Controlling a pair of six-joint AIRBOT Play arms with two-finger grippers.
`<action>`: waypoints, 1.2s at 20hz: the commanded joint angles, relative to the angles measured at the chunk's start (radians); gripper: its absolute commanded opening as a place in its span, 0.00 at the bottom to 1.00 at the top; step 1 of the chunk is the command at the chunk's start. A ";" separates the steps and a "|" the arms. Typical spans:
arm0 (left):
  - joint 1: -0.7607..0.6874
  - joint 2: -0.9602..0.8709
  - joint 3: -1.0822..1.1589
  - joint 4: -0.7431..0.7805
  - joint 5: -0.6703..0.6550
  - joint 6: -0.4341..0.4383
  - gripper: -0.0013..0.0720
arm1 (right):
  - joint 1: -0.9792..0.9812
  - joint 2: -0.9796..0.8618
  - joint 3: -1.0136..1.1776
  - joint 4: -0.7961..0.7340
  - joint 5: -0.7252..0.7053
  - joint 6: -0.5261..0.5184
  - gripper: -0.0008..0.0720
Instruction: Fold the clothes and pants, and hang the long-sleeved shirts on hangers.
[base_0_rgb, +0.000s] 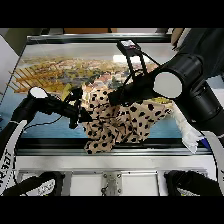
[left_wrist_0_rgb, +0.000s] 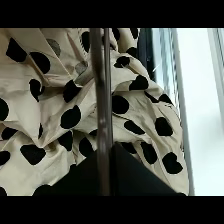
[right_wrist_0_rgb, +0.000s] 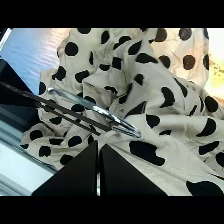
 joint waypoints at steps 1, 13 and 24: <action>-0.001 -0.001 0.000 0.001 -0.002 -0.001 0.03 | 0.005 -0.004 0.000 0.011 -0.006 0.000 0.02; -0.001 -0.001 0.000 0.001 -0.008 -0.001 0.03 | 0.002 -0.003 0.001 0.019 0.065 0.000 0.70; -0.001 -0.001 0.000 0.001 -0.008 -0.001 0.03 | -0.031 0.048 0.003 0.063 0.142 -0.111 0.83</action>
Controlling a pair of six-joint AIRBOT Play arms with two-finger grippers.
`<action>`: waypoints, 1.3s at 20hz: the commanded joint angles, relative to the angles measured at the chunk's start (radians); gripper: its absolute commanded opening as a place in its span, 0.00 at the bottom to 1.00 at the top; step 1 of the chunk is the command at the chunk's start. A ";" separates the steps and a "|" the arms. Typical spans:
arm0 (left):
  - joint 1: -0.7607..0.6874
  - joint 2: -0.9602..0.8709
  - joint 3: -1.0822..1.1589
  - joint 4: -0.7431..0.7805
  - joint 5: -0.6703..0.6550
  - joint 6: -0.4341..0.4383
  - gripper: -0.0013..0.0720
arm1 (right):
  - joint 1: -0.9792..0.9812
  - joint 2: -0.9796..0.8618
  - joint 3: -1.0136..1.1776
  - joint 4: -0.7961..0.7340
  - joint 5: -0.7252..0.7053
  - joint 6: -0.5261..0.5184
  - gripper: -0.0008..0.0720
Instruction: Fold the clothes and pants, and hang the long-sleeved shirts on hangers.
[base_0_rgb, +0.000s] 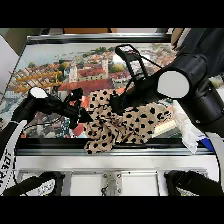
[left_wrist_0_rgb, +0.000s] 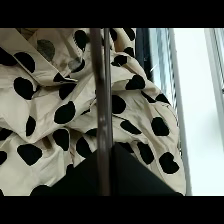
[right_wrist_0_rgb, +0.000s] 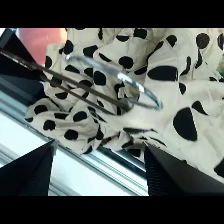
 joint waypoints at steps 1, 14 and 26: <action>0.000 -0.001 0.000 0.000 0.000 0.002 0.03 | -0.032 0.044 0.001 0.009 0.057 -0.098 0.83; 0.000 -0.001 0.000 0.001 -0.007 0.002 0.03 | -0.223 0.161 -0.005 0.016 0.014 -0.475 0.82; 0.000 -0.001 0.000 0.002 -0.008 0.001 0.03 | -1.214 0.315 -0.675 1.028 -0.068 -1.506 0.83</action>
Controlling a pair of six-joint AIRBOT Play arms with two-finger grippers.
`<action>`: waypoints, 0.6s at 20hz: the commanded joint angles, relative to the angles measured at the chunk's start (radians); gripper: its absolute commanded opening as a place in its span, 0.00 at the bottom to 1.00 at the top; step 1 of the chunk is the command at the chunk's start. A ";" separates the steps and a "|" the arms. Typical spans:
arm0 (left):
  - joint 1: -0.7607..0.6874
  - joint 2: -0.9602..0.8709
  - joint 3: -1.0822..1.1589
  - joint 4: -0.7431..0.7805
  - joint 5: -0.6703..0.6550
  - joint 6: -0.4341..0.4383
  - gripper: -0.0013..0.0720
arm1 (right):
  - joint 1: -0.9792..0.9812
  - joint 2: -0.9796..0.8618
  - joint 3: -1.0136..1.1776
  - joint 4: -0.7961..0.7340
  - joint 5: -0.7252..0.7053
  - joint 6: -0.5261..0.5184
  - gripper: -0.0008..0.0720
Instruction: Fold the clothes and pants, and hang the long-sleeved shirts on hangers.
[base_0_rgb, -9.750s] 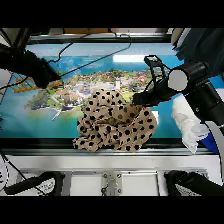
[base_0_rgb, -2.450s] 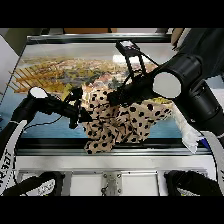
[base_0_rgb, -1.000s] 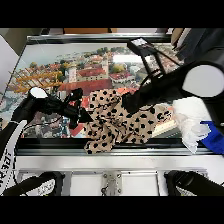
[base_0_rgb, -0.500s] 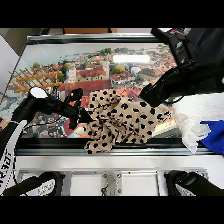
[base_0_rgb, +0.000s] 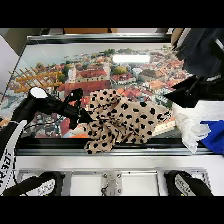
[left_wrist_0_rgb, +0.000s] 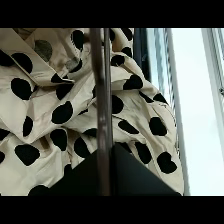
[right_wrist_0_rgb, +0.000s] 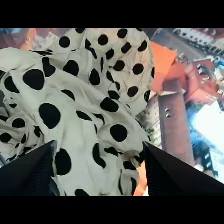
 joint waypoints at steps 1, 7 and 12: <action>0.000 0.000 0.000 0.000 0.000 0.001 0.03 | -0.230 0.000 -0.211 0.224 -0.009 -0.360 0.83; 0.000 0.000 0.000 0.001 0.000 0.001 0.03 | -0.246 -0.092 -0.335 0.292 0.124 -0.706 0.83; 0.000 0.000 0.000 0.000 0.000 0.001 0.03 | -0.171 -0.171 -0.335 0.314 0.197 -0.751 0.83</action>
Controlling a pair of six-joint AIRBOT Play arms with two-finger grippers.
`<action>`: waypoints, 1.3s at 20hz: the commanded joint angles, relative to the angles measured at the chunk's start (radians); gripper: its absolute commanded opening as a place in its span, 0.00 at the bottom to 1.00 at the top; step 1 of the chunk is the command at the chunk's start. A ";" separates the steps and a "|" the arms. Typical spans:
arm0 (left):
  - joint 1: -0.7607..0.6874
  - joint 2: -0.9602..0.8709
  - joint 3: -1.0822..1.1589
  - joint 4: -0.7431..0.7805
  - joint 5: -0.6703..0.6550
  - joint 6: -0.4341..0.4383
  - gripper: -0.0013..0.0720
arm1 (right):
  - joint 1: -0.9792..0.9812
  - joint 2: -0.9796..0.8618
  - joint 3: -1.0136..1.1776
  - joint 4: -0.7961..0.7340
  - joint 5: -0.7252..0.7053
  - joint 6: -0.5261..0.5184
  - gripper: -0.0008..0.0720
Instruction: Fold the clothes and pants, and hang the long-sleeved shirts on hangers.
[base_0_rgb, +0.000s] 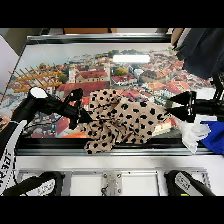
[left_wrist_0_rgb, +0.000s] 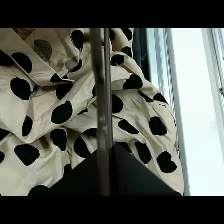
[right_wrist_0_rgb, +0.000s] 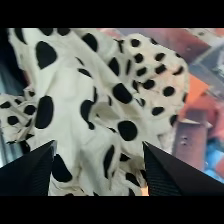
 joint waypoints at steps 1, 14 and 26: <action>0.000 -0.001 0.000 -0.001 0.001 0.000 0.03 | 0.059 -0.051 -0.011 0.025 0.047 -0.068 0.83; 0.000 0.000 0.000 -0.001 0.002 0.000 0.03 | 0.205 -0.167 -0.010 0.023 0.040 -0.116 0.83; 0.000 0.000 0.000 -0.002 0.001 0.000 0.03 | 0.270 -0.187 -0.010 0.022 0.014 -0.116 0.83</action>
